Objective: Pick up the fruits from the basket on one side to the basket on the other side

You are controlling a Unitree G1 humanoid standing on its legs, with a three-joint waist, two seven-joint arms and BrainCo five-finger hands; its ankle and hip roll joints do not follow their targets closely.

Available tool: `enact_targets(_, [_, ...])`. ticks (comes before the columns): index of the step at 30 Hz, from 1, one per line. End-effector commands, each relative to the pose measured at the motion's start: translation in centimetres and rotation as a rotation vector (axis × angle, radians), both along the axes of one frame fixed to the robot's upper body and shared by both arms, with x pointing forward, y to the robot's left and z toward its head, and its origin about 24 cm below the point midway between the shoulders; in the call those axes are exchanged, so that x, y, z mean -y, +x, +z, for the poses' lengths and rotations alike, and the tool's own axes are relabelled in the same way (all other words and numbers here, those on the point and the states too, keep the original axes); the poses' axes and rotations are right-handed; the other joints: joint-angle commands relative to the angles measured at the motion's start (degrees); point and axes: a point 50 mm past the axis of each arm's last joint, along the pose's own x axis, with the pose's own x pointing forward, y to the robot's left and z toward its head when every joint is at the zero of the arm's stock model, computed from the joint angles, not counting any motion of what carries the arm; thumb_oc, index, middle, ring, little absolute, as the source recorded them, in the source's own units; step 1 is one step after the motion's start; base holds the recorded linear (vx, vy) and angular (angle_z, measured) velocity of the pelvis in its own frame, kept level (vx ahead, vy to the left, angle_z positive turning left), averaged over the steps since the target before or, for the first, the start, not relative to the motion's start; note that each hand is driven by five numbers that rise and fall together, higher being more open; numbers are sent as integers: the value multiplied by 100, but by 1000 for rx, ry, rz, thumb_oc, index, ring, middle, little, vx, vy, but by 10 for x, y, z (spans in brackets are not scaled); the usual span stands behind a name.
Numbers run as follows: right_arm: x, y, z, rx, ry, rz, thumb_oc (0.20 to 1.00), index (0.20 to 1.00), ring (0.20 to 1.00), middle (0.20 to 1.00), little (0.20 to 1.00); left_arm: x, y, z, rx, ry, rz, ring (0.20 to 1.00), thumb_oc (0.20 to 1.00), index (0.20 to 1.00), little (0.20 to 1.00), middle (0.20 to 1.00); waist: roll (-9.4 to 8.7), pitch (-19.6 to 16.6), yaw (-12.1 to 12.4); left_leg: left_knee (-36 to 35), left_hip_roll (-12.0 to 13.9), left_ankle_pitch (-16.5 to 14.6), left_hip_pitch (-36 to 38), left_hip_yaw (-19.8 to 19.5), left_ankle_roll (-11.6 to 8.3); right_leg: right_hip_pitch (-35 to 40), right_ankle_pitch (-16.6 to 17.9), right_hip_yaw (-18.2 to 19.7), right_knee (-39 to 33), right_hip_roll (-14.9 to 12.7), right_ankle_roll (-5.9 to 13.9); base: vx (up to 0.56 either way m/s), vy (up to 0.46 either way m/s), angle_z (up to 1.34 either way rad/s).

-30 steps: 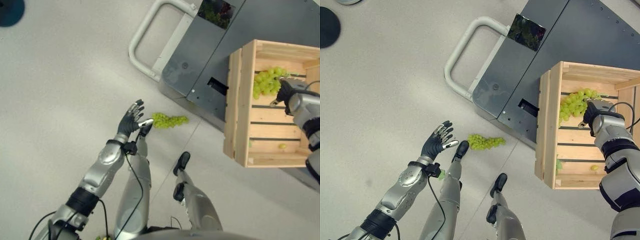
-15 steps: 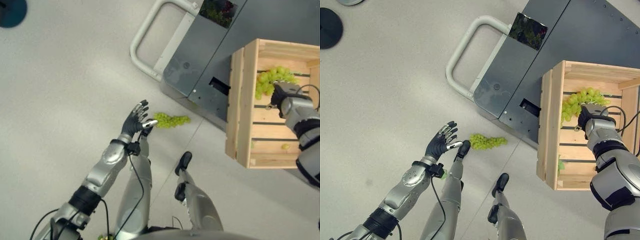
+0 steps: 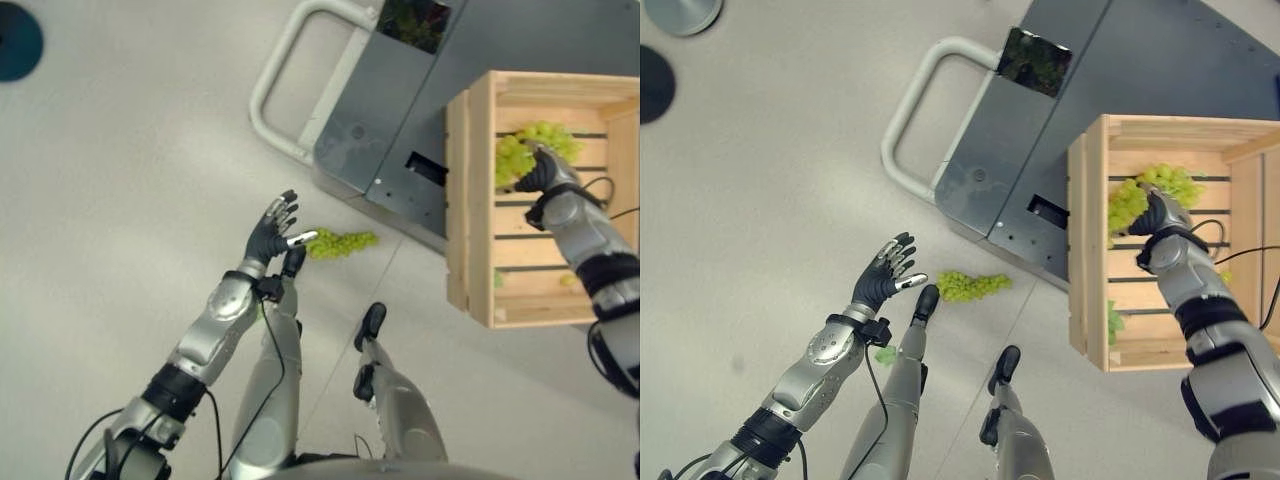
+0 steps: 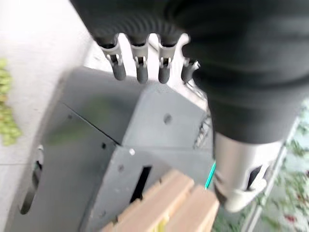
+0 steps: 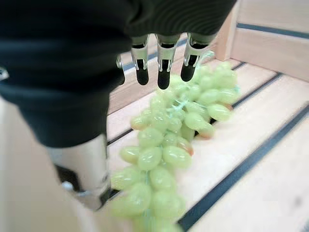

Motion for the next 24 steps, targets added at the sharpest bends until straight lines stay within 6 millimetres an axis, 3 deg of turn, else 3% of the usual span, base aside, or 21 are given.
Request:
enact_targets(1, [23, -15, -5, 8, 13, -74, 1000, 1000, 1000, 1000, 1000, 6, 3, 18, 98, -43, 25, 1000, 1000, 1000, 1000, 1000, 55, -2, -520, 217, 9, -937, 428, 468, 316, -303, -597, 177, 819, -276, 239, -12, 200, -34])
enact_targets(4, [21, -46, -30, 48, 175, -59, 1000, 1000, 1000, 1000, 1000, 2, 8, 19, 103, -16, 32, 1000, 1000, 1000, 1000, 1000, 126, -2, -896, 300, -32, -1008, 647, 635, 433, -520, -764, 861, 1531, -164, 298, -22, 110, -34])
enact_targets(6, [21, -51, -32, 68, 212, -58, 1000, 1000, 1000, 1000, 1000, 1, 9, 20, 107, -9, 35, 1000, 1000, 1000, 1000, 1000, 144, -3, -872, 367, 32, -1058, 678, 678, 425, -505, -804, 941, 1596, -211, 290, -42, -22, -6])
enact_targets(8, [16, -57, -36, 106, 284, -44, 1000, 1000, 1000, 1000, 1000, -7, 9, 22, 113, -7, 61, 1000, 1000, 1000, 1000, 1000, 148, -3, -786, 524, 267, -1136, 732, 790, 367, -171, -795, 709, 1531, -546, 218, -152, -171, -44])
enact_targets(9, [9, -56, -34, 145, 351, -20, 1000, 1000, 1000, 1000, 1000, -12, 8, 25, 128, -6, 76, 1000, 1000, 1000, 1000, 1000, 135, -18, -682, 594, 523, -1114, 707, 889, 285, 186, -468, 442, 1222, -842, 225, -229, -323, -121])
enact_targets(13, [-3, -56, -28, 200, 431, 48, 1000, 1000, 1000, 1000, 1000, -22, 8, 29, 143, -10, 107, 1000, 1000, 1000, 1000, 1000, 81, -219, -662, 787, 878, -1094, 558, 1015, 27, 510, 59, 703, 607, -1188, 452, -134, -283, -88])
enact_targets(14, [-8, -55, -23, 217, 434, 78, 1000, 1000, 1000, 1000, 1000, -27, 8, 29, 143, -10, 130, 1000, 1000, 1000, 1000, 1000, 48, -280, -599, 823, 1007, -1086, 584, 1134, -54, 507, 91, 526, 515, -1181, 516, -84, -275, -18])
enact_targets(15, [-11, -56, -23, 207, 440, 104, 1000, 1000, 1000, 1000, 1000, -30, 7, 27, 135, -9, 135, 1000, 1000, 1000, 1000, 1000, 6, -334, -579, 831, 1117, -1096, 672, 1203, -121, 452, 27, 445, 478, -1126, 545, -21, -372, -38])
enact_targets(16, [-13, -58, -23, 207, 444, 127, 1000, 1000, 1000, 1000, 1000, -30, 7, 24, 120, -8, 128, 1000, 1000, 1000, 1000, 1000, 17, -363, -625, 956, 1173, -1157, 680, 1139, -165, 511, -342, 609, 548, -1007, 559, -33, -408, -81])
enact_targets(17, [-14, -57, -21, 202, 435, 138, 1000, 1000, 1000, 1000, 1000, -30, 6, 23, 120, -18, 127, 1000, 1000, 1000, 1000, 1000, 56, -384, -650, 987, 1288, -1123, 724, 1121, -225, 431, -334, 579, 576, -1016, 570, 8, -367, -67])
enact_targets(18, [-16, -57, -14, 218, 421, 167, 1000, 1000, 1000, 1000, 1000, -38, 5, 17, 99, -25, 167, 1000, 1000, 1000, 1000, 1000, 109, -437, -556, 1079, 1511, -1255, 917, 1188, -248, 432, -764, 319, 1083, -953, 566, -12, -366, -49])
enact_targets(19, [-18, -56, -16, 214, 433, 168, 1000, 1000, 1000, 1000, 1000, -36, 3, 14, 86, -42, 155, 1000, 1000, 1000, 1000, 1000, 98, -419, -622, 1267, 1568, -1268, 962, 1223, -252, 360, -677, 402, 1023, -937, 509, 53, -407, -31])
enact_targets(20, [-22, -56, -11, 197, 399, 211, 1000, 1000, 1000, 1000, 1000, -36, 0, 8, 62, -61, 150, 1000, 1000, 1000, 1000, 1000, 131, -361, -621, 1645, 1740, -1340, 1026, 1239, -263, 416, -920, 352, 1366, -824, 383, 50, -451, -51])
enact_targets(22, [-25, -54, -6, 183, 382, 246, 1000, 1000, 1000, 1000, 1000, -31, -7, 1, 41, -101, 123, 1000, 1000, 1000, 1000, 1000, 196, -312, -656, 2195, 1680, -1430, 1131, 1051, -197, 590, -1000, 396, 1409, -718, 239, 81, -322, -39])
enact_targets(23, [-25, -53, -5, 178, 374, 252, 1000, 1000, 1000, 1000, 1000, -31, -9, -2, 31, -111, 122, 1000, 1000, 1000, 1000, 1000, 232, -283, -638, 2378, 1582, -1320, 1188, 887, -221, 695, -1066, 451, 1422, -640, 159, 80, -254, -12])
enact_targets(24, [-26, -52, -4, 176, 376, 260, 1000, 1000, 1000, 1000, 1000, -32, -10, -5, 19, -123, 128, 1000, 1000, 1000, 1000, 1000, 265, -303, -618, 2387, 1569, -979, 1219, 779, -274, 795, -1107, 480, 1359, -543, 97, 48, -175, -15])
